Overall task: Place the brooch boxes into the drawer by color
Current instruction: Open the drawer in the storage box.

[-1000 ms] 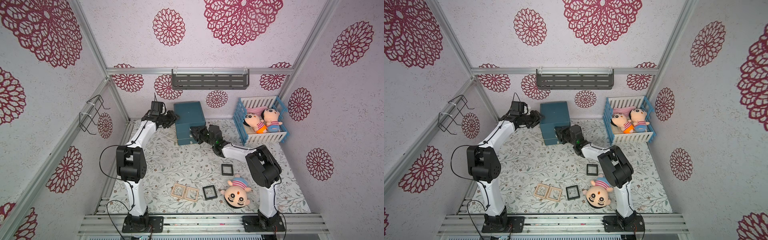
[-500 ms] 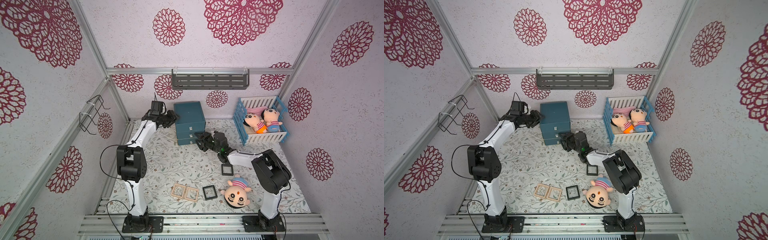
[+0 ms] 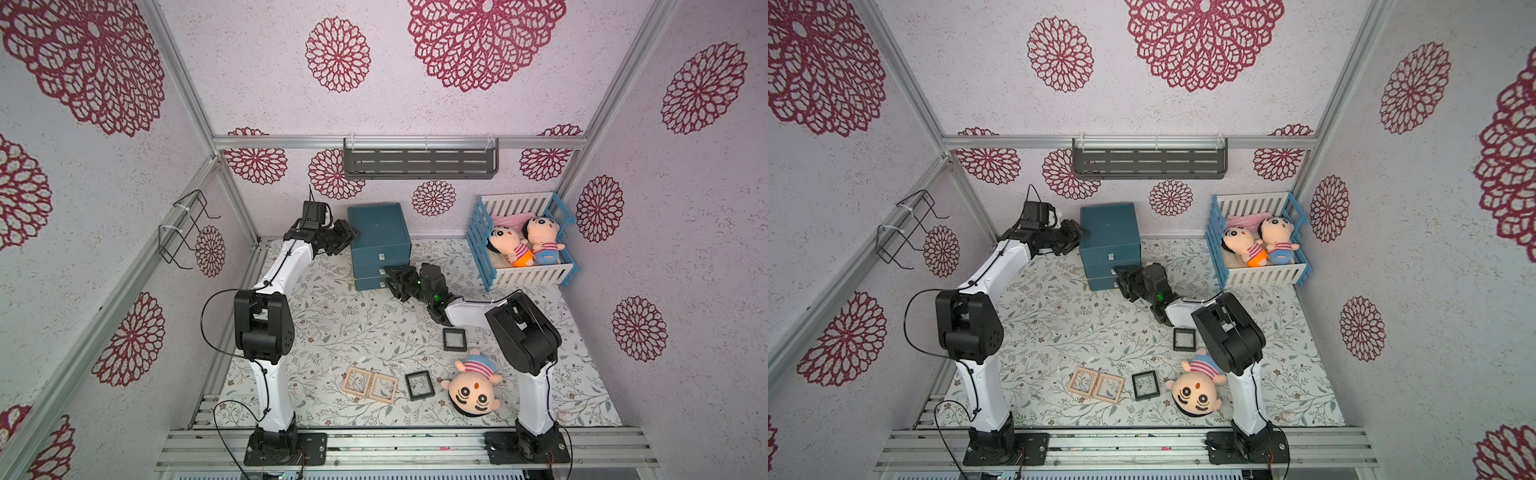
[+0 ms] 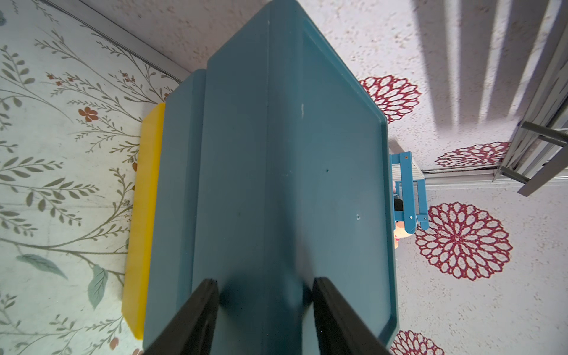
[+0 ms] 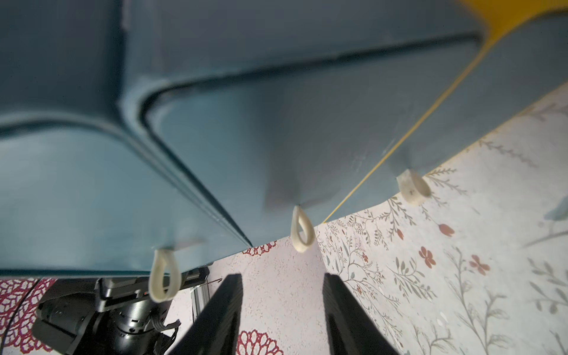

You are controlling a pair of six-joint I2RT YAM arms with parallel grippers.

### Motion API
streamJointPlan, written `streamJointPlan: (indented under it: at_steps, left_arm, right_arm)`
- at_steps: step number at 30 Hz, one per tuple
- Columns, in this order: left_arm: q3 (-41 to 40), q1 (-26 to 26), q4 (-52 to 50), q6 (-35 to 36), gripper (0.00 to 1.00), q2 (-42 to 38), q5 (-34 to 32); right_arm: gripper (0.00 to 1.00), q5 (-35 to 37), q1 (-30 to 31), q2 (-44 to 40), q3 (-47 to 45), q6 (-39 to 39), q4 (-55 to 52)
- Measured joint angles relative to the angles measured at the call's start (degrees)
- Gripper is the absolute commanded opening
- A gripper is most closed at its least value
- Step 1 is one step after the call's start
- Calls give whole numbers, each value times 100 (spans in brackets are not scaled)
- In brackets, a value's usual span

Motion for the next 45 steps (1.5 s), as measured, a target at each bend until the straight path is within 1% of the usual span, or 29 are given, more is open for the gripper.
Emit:
streamJointPlan:
  at_steps: [4,10,17,20,23,36,45]
  left_arm:
    - [33,0,-20,0,55,20,-2]
    - [44,0,-20,0,55,35,0]
    - [44,0,-17,0,55,35,2]
    - [44,0,-17,0,55,35,2]
    - [44,0,-17,2,55,35,-2]
    - [61,0,0,0,55,48,0]
    - [122,0,-22,-4,54,90,0]
  right_arm:
    - [44,4,0,151,122,9,-2]
    - [33,26,0,326,267,59,-4]
    - [22,42,0,498,507,85,-22]
    - [13,57,0,535,575,129,-26]
    - [0,76,9,560,595,153,-55]
    - [0,238,83,535,428,177,122]
    - [0,273,179,122,-140,195,166]
